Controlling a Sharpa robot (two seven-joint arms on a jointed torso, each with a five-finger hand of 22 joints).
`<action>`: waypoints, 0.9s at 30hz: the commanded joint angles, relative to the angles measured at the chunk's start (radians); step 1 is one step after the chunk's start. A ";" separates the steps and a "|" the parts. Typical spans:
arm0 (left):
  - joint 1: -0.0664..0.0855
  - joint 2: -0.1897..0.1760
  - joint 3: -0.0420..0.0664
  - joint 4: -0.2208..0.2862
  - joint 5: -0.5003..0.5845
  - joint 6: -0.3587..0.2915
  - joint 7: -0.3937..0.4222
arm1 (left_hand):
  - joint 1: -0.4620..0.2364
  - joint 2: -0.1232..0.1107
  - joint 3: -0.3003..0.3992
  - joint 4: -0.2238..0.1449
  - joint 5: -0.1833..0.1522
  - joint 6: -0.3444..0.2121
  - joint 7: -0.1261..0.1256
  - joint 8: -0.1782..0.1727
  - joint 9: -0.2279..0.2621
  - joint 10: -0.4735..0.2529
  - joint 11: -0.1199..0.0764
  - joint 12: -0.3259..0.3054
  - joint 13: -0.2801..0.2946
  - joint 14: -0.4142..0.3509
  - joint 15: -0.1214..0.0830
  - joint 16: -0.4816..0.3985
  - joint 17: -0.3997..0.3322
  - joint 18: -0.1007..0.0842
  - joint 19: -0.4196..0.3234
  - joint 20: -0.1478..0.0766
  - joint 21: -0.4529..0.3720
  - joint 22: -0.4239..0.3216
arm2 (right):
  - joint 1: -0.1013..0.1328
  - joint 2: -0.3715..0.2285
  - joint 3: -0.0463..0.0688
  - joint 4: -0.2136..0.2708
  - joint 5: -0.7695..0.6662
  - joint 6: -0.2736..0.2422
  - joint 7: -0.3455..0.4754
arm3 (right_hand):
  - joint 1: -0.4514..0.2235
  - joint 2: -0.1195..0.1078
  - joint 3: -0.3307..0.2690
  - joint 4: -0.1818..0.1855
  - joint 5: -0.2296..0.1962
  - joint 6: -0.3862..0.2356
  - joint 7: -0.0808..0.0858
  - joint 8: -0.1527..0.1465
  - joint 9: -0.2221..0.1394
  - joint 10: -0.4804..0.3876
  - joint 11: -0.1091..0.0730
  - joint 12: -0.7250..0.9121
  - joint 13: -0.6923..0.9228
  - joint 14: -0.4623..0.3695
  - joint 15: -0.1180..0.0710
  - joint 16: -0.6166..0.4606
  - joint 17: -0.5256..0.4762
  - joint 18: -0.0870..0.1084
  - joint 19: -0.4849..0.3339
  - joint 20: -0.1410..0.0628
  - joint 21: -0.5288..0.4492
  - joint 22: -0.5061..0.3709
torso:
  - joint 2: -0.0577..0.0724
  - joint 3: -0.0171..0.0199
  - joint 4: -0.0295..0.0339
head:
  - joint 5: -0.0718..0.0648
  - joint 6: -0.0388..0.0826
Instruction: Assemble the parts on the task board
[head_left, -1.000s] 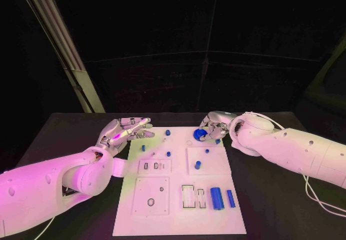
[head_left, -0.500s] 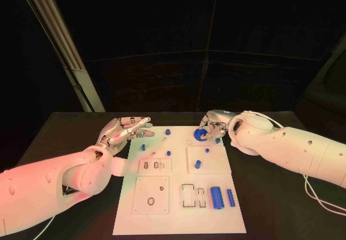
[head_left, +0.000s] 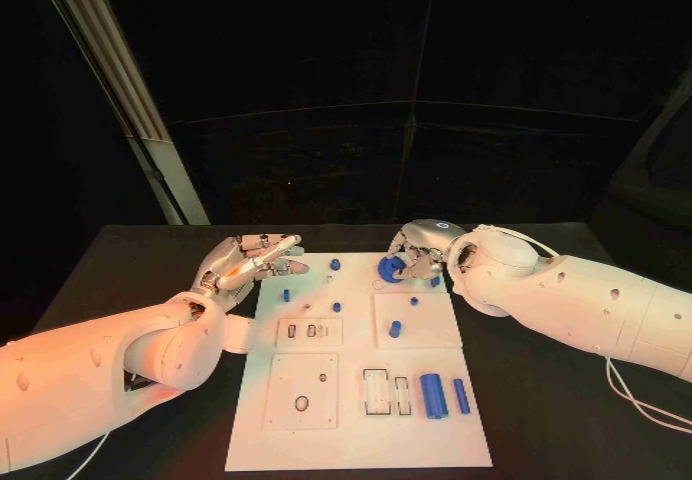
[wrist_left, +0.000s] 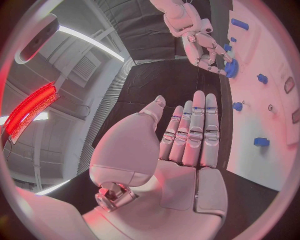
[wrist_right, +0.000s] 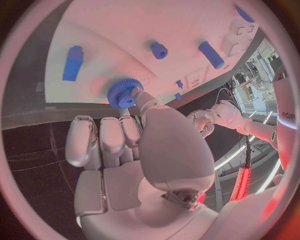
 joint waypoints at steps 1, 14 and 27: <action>0.001 0.001 0.001 0.002 -0.005 0.014 0.003 | -0.002 0.006 0.000 -0.005 -0.004 -0.005 0.003 -0.004 0.000 -0.010 0.000 -0.006 -0.001 -0.003 0.006 -0.004 0.001 0.006 0.006 -0.001 -0.003 -0.001 | 0.002 0.005 0.001 0.026 -0.015 -0.063 0.004 | -0.035 -0.006 0.017 0.027 0.008 0.034 -0.013 0.006 0.000 0.004 0.002 0.002 0.002 0.011 -0.007 0.004 0.000 -0.008 0.008 0.001 0.005 0.005 | 0.000 -0.0012 0.0008 | 0.001 0.001; 0.002 0.002 0.001 0.004 -0.005 0.014 0.003 | -0.002 0.006 0.000 -0.005 -0.004 -0.005 0.003 -0.004 0.000 -0.010 0.000 -0.006 -0.001 -0.003 0.006 -0.004 0.001 0.006 0.006 -0.001 -0.003 -0.001 | 0.003 0.109 0.000 0.048 -0.055 -0.135 -0.042 | -0.058 -0.017 0.041 0.029 0.062 0.036 -0.013 -0.002 -0.002 0.004 0.001 -0.001 0.005 0.010 -0.007 0.005 -0.004 -0.014 0.027 0.000 0.020 0.042 | 0.002 -0.0030 0.0050 | 0.005 -0.002; 0.002 0.005 0.001 0.001 -0.005 0.012 0.002 | -0.003 0.006 0.001 -0.007 -0.004 -0.005 0.003 -0.004 0.000 -0.010 0.000 -0.006 -0.001 -0.004 0.007 -0.005 0.002 0.006 0.006 -0.001 -0.005 -0.002 | 0.001 0.221 -0.002 -0.024 -0.073 -0.075 -0.060 | -0.063 -0.018 0.042 0.031 0.062 0.036 -0.012 -0.004 -0.002 0.002 0.002 -0.005 0.002 0.008 -0.006 0.002 -0.011 -0.014 0.026 0.001 0.021 0.042 | 0.002 -0.0013 0.0040 | 0.010 -0.007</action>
